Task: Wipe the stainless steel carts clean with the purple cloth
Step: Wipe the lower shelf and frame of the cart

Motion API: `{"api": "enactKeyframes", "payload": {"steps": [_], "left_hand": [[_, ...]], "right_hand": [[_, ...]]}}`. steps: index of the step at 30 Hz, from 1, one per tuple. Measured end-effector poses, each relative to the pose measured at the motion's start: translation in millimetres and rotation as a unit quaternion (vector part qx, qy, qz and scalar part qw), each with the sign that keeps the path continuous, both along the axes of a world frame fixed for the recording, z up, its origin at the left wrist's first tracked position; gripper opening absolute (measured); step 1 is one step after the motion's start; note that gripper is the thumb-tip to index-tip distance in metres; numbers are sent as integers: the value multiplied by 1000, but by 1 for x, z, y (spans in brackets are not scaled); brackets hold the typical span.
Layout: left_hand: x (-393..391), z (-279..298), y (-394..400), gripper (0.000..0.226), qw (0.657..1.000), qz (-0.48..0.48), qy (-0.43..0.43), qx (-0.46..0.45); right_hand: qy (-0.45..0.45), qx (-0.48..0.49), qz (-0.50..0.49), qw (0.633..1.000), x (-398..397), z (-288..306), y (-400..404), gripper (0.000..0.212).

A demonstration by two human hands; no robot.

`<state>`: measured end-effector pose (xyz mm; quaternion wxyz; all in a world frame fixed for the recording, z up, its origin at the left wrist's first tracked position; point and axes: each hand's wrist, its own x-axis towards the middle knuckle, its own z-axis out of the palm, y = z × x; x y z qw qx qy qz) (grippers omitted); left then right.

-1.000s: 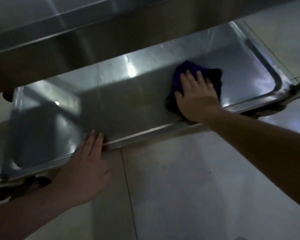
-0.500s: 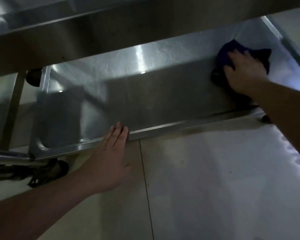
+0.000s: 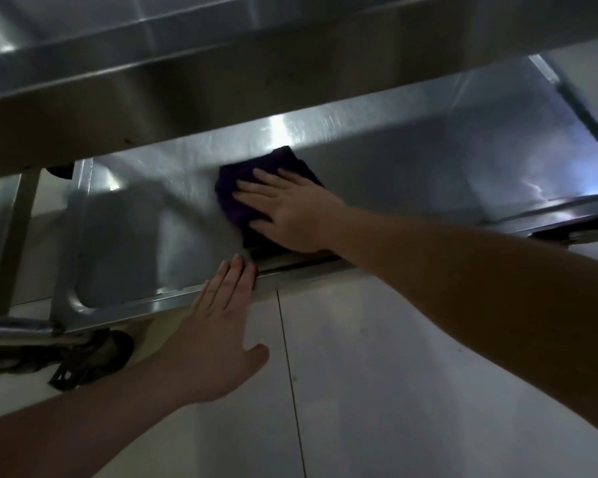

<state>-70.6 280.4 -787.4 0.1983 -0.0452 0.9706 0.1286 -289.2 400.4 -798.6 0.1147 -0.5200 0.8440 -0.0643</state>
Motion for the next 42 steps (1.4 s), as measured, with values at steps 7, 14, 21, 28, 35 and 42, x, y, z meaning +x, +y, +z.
{"api": "enactKeyframes", "payload": {"steps": [7, 14, 21, 28, 35, 42], "left_hand": [[2, -9, -1, 120, 1000, -3, -6, -8], [8, -14, 13, 124, 999, 16, 25, -46], [10, -8, 13, 98, 998, 26, 54, -20], [6, -5, -91, 75, 958, 239, 135, -82], [15, -22, -127, 87, 959, 250, 103, -86], [15, -27, -128, 81, 957, 250, 112, -98]], "right_hand": [[34, -1, -378, 925, -91, -2, 183, 63], [10, 50, -391, 919, -19, 0, 149, 71], [-17, 58, -62, 996, 37, 4, 53, 71], [21, 4, -268, 963, -42, 1, 156, 64], [-8, 7, -478, 878, -110, 4, 113, 65], [8, 17, -159, 987, -29, 8, -51, 66]]}}
